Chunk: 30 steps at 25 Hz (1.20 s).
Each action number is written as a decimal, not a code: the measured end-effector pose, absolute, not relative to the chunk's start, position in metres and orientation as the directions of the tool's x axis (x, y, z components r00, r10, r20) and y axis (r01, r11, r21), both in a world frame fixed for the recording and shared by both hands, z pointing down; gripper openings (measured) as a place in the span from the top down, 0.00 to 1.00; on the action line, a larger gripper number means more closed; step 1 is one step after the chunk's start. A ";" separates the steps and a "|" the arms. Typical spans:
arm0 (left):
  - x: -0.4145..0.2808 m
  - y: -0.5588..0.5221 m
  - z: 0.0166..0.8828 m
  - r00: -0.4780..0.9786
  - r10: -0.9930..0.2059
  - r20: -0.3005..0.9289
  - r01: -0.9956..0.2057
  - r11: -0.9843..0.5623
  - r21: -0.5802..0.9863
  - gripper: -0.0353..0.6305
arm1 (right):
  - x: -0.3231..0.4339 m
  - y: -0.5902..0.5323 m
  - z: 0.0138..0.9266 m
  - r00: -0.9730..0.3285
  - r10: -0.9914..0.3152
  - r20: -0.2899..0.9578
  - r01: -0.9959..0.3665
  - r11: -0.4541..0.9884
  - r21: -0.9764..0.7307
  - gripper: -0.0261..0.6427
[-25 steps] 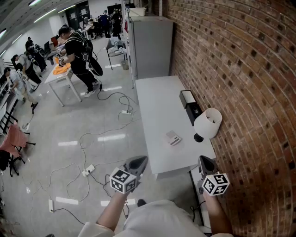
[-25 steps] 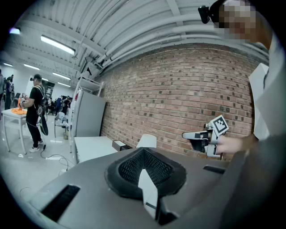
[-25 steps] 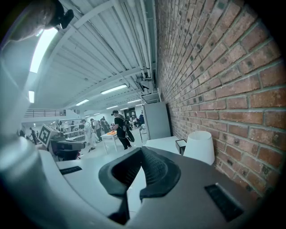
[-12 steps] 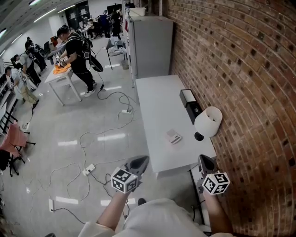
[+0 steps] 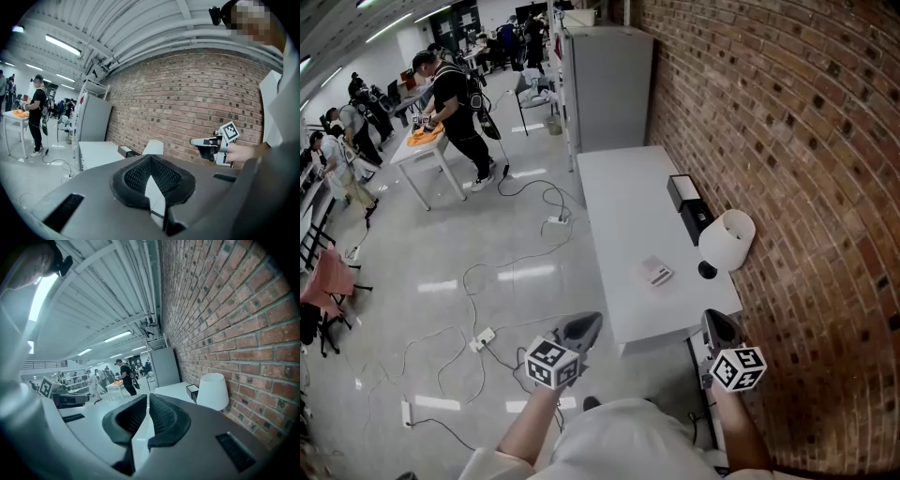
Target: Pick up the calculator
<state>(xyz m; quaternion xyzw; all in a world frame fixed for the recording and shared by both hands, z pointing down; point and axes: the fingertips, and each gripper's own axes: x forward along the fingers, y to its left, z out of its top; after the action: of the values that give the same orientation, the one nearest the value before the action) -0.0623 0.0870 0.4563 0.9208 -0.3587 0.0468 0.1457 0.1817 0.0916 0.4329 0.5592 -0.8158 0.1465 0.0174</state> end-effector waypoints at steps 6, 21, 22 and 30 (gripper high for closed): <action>-0.076 0.090 0.459 0.746 -0.637 0.194 -0.665 -0.706 0.242 0.93 | 0.166 0.096 0.435 -0.367 -0.910 0.192 -0.918 0.321 -0.233 0.85; -0.121 0.090 0.472 0.771 -0.608 0.191 -0.637 -0.726 0.260 0.93 | 0.118 0.101 0.450 -0.348 -0.909 0.228 -0.926 0.294 -0.239 0.67; -0.124 0.090 0.474 0.772 -0.605 0.194 -0.635 -0.727 0.262 0.93 | 0.114 0.101 0.451 -0.345 -0.910 0.230 -0.927 0.292 -0.236 0.67; -0.133 0.087 0.480 0.791 -0.579 0.199 -0.612 -0.743 0.270 0.93 | 0.105 0.107 0.458 -0.307 -0.919 0.246 -0.940 0.253 -0.229 0.65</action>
<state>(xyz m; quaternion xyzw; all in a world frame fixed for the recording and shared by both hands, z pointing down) -0.1331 0.0869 0.4801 0.9322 -0.3193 0.0512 0.1626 0.1046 0.1066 0.4576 0.5877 -0.7909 0.1675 0.0308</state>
